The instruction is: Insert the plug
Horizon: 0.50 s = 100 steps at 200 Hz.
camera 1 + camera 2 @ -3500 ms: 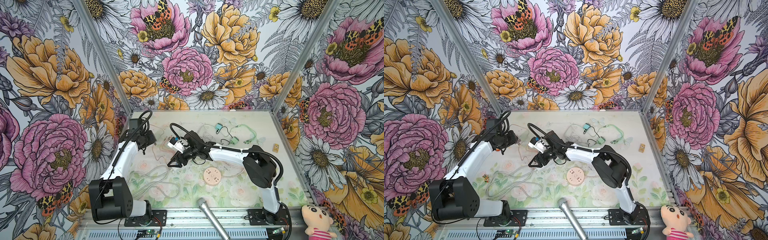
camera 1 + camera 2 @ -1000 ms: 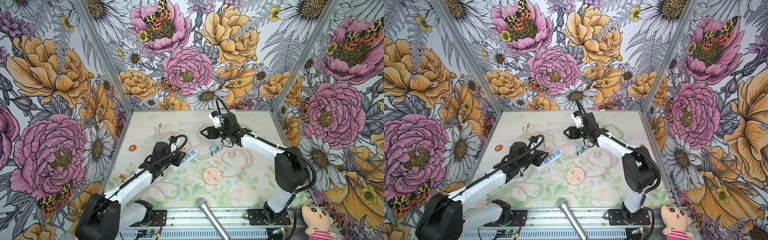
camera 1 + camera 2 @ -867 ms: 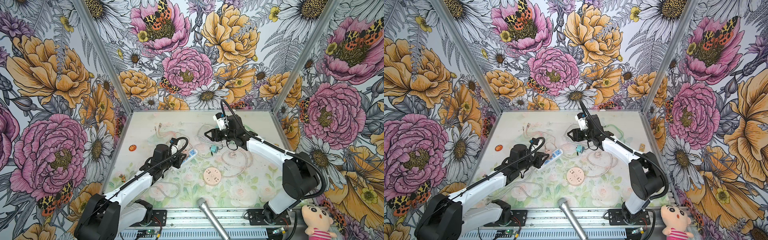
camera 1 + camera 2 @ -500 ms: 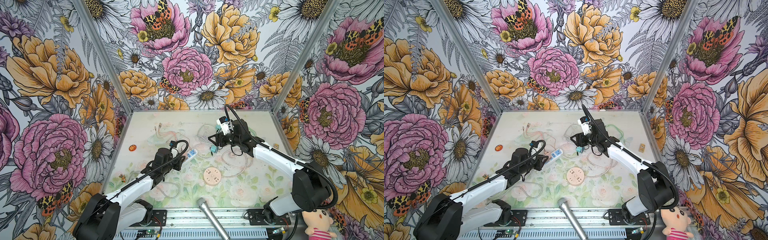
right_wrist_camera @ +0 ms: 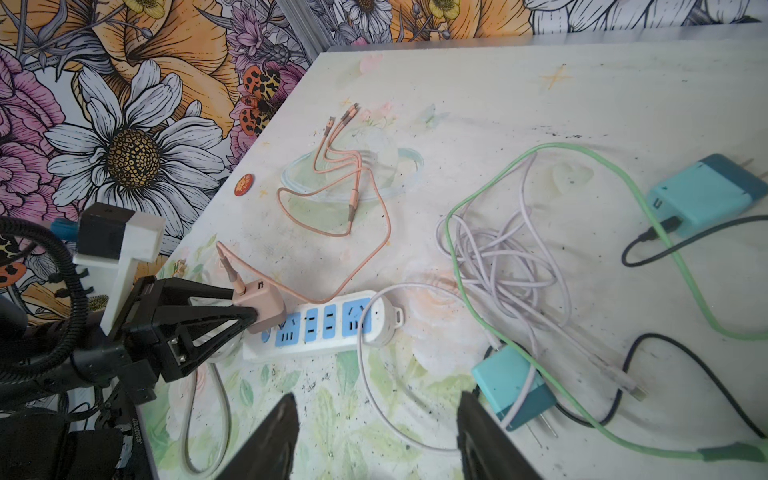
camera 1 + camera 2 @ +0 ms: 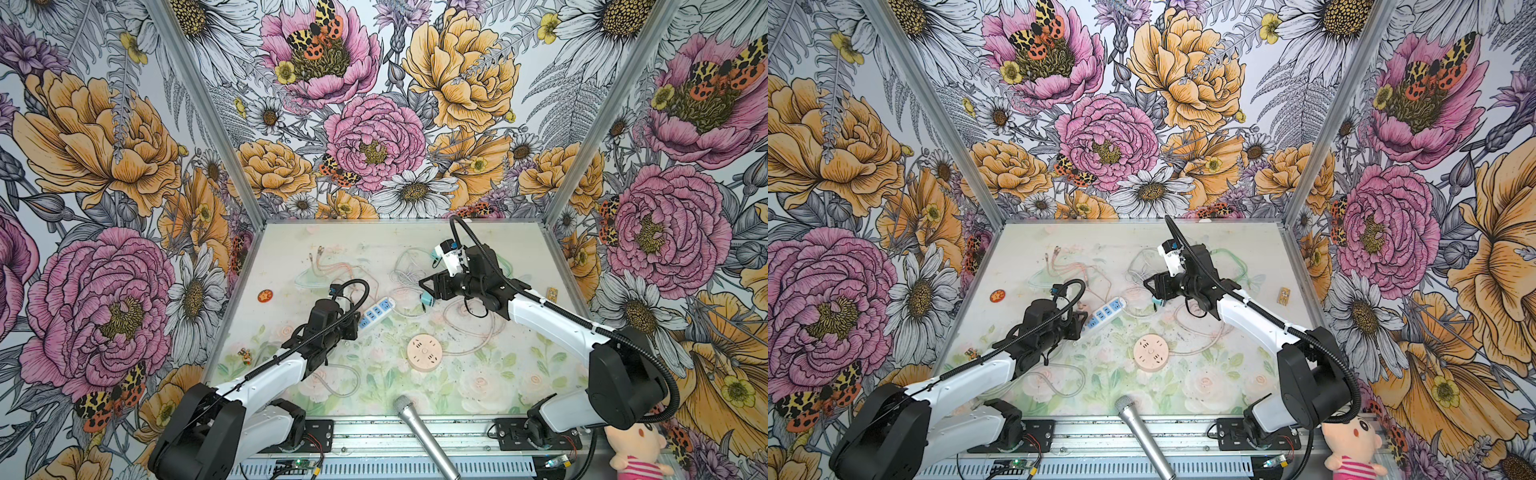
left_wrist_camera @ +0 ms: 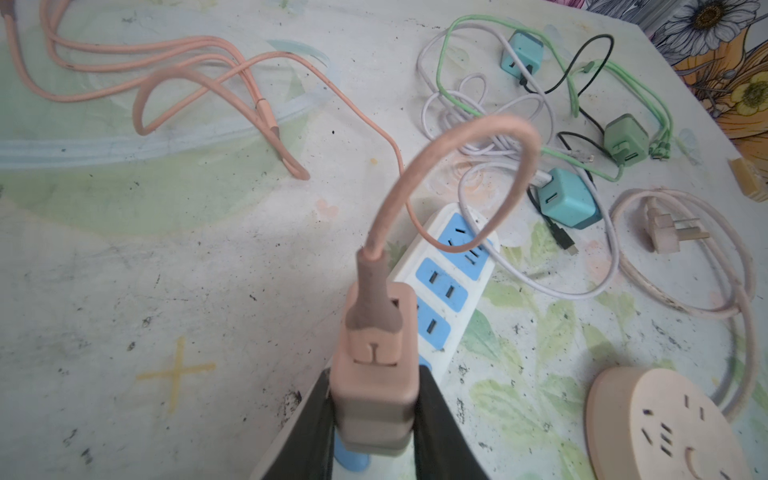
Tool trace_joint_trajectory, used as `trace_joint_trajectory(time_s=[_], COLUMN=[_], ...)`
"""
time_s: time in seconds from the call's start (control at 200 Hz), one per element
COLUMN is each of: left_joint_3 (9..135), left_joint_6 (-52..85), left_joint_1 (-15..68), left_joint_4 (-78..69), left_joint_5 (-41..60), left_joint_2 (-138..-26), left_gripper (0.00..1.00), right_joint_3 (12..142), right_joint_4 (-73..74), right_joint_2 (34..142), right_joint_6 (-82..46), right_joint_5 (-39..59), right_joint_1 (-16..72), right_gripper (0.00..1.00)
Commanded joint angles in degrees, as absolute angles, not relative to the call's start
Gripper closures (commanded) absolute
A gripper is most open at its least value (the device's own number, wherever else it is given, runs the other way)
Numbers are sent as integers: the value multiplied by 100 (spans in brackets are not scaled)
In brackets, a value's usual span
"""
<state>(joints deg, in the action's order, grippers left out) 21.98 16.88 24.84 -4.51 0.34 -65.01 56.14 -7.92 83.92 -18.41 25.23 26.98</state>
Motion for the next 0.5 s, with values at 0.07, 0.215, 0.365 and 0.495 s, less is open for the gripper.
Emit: trace_joint_trajectory(time_s=[0.07,0.215,0.365,0.495], left_joint_3=[2168,2126,2146,2103], left_joint_6=[2238,2496,2816,3145], left_joint_1=[2645,2975,3485,3956], left_joint_4=[-483,-289,134,292], left_joint_5=[-443,-878,-1387,-1713], left_joint_2=[-6544,-6392,-6161,-5948], left_gripper=[100,100,100,100], right_joint_3=[5444,5309,5127,4926], right_joint_4=[-712,-653,-511,-321], right_joint_2=[8080,7975,7863,7754], right_joint_6=[-1899,-1915,-1986,-2087], right_joint_5=[2444,2419,2386,2392], right_joint_1=[2775,2822,2866,2887], right_gripper=[39,39,39,39])
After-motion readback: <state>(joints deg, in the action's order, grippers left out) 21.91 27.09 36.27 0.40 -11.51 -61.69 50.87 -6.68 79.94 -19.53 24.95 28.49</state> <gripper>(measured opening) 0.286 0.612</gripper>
